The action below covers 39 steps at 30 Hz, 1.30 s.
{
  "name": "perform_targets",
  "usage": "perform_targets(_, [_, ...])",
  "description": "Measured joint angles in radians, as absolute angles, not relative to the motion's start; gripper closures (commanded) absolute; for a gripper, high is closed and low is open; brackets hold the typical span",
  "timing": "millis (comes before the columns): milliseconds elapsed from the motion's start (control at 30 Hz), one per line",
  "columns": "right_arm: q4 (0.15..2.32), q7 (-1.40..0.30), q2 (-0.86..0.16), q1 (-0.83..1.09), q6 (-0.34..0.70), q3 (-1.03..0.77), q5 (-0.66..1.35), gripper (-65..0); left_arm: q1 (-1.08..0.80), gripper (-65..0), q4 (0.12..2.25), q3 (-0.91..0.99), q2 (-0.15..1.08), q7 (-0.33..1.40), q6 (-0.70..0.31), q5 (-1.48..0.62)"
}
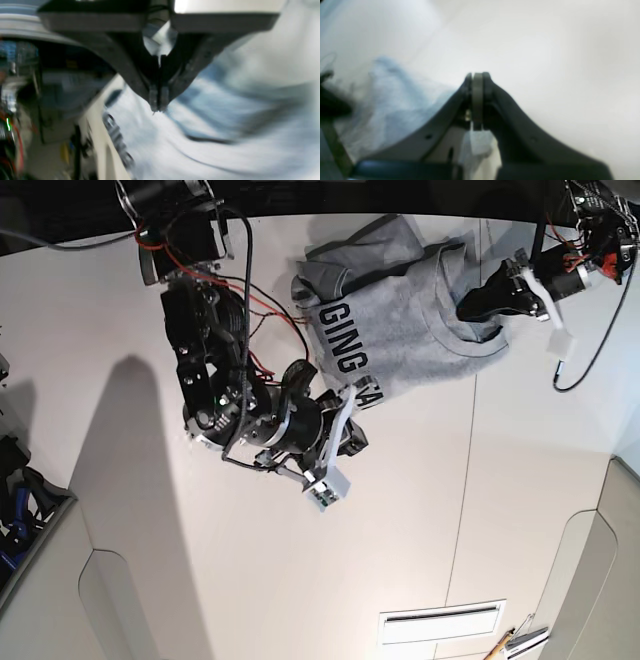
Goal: Fold the T-shirt properly
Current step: 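Lift and flip the bundle with the right gripper, left gripper holding, then drag the folded shirt away from the left gripper with the right gripper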
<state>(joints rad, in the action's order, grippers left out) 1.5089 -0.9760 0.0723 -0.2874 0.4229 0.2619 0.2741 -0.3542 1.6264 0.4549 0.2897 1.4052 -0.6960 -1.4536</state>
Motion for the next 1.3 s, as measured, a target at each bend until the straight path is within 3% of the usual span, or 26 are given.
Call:
perform_targets(200, [1.289,-1.006,0.072,-0.376,0.42,0.262,0.279,0.0,-0.348,0.0,1.629,0.259,0.289,1.406,-0.696,-1.442])
perform_targets(333, [1.251,-1.116,0.07,-0.359,0.462,0.262,0.331,0.0,-0.315,0.0,1.63,0.229,0.288,1.365,-0.696,-1.219])
perform_targets(500, [1.266,-1.134,0.058,-0.286,0.473,0.261,0.449,0.0,-0.288,0.0,1.631,0.233,0.288,1.285,-0.698,-0.989])
perform_targets(800, [1.422,-1.162,0.052,-0.104,0.475,0.259,0.476,0.0,-0.223,0.0,1.636,0.233,0.288,1.151,-0.701,-0.768])
perform_targets(1033, [1.646,-1.245,0.0,-0.003,0.477,0.262,0.439,0.0,-0.171,0.0,1.636,0.233,0.288,1.028,-0.624,-0.627])
perform_targets(1233, [1.779,-1.21,0.0,0.009,0.475,0.262,0.433,0.0,-0.131,0.0,1.632,0.233,0.289,1.023,-0.613,-0.623])
perform_targets(1300, [1.826,-1.186,0.0,0.009,0.475,0.262,0.435,0.0,-0.115,0.0,1.632,0.254,0.289,1.035,-0.611,-0.736])
